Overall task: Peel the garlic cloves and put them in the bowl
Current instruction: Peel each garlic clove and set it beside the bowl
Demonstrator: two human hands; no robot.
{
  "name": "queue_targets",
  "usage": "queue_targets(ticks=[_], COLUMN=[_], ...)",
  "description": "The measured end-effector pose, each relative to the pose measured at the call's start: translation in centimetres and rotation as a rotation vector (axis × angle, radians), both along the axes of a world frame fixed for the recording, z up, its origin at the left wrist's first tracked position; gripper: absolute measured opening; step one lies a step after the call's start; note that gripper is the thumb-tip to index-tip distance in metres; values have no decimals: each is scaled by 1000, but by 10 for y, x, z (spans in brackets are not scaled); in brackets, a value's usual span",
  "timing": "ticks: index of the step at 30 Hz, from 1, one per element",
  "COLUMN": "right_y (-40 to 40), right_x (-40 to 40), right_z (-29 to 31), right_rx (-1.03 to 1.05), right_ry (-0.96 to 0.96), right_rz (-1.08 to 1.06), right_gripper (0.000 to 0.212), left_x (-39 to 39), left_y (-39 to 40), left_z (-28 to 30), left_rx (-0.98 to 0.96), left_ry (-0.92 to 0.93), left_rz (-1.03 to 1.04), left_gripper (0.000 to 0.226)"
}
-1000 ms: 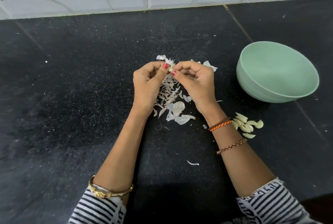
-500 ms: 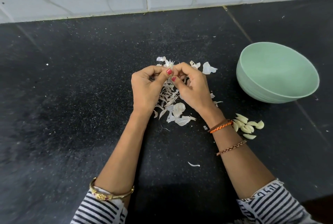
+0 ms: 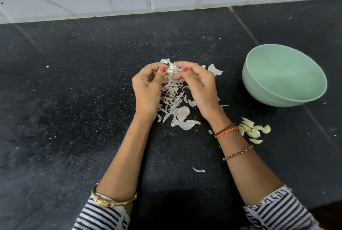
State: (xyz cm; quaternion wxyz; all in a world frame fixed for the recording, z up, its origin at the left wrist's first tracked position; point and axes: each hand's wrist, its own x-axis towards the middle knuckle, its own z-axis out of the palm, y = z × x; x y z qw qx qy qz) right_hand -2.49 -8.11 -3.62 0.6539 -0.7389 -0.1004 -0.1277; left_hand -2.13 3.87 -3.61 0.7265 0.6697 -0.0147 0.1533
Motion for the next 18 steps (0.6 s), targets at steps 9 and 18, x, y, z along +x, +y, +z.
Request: queue_targets(ticks=[9, 18], right_y=[5, -3], right_x=[0, 0], right_z=[-5, -2], right_rx=[-3, 16], right_ry=[-36, -28], right_rz=[-73, -289], right_gripper=[10, 23], left_x=[1, -2], left_y=[0, 5], left_z=[-7, -6], left_rx=[141, 295], left_ry=[-79, -48], left_rz=[14, 130], left_gripper=[15, 12])
